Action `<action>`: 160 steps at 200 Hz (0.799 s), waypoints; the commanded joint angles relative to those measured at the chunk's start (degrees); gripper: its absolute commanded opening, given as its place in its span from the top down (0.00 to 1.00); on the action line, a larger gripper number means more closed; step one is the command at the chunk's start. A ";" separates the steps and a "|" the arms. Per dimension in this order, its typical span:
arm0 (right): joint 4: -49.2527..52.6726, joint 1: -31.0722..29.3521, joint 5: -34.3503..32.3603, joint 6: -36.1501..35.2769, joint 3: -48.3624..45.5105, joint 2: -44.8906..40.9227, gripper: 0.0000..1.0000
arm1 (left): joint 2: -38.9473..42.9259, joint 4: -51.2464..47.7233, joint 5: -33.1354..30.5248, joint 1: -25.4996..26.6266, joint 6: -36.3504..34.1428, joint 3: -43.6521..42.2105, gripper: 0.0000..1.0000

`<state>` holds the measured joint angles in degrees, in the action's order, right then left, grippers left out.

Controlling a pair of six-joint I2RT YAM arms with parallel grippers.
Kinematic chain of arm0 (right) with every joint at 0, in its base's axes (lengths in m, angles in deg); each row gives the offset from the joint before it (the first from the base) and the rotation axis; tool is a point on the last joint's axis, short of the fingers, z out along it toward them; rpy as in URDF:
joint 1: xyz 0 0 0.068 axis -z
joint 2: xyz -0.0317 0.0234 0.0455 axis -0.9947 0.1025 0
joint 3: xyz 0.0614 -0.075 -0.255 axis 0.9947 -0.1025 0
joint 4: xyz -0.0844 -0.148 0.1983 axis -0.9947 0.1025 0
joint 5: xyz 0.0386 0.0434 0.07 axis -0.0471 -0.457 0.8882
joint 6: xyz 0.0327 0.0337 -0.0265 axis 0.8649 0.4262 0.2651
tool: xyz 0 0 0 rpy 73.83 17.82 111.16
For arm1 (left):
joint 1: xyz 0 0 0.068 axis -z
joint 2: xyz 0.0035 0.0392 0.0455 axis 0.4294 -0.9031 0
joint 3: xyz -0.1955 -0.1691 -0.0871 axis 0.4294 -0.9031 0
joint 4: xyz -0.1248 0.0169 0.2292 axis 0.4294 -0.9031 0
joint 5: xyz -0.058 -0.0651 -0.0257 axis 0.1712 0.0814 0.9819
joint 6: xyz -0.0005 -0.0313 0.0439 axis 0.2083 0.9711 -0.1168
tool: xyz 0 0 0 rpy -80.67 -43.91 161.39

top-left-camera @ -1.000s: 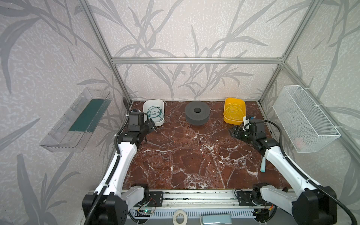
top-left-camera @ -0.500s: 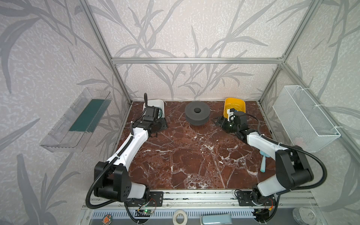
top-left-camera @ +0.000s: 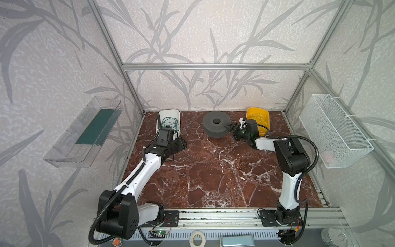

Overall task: Wrap the cables
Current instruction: 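Reach the right gripper to the grey spool and grasp its flange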

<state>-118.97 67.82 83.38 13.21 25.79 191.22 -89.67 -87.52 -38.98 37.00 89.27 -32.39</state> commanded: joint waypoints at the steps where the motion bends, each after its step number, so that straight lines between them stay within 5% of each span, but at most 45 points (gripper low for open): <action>1: -1.03 -0.49 -1.90 0.94 2.33 1.69 0.26 | 2.75 4.34 1.68 0.37 2.95 -2.08 0.39; 71: -3.95 -1.73 -1.24 7.13 12.45 12.06 0.42 | 8.46 4.21 1.09 0.38 3.72 -7.65 0.40; 125: -7.96 -1.77 -1.59 8.49 11.65 12.26 0.97 | 12.72 3.40 0.33 0.38 3.27 -9.03 0.39; 160: -13.62 -1.72 -2.23 10.96 7.22 9.99 1.00 | 14.66 3.60 0.36 0.38 3.86 -9.18 0.38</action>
<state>-130.60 65.86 82.61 23.24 36.41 202.26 -76.45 -83.92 -38.20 37.07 92.13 -40.85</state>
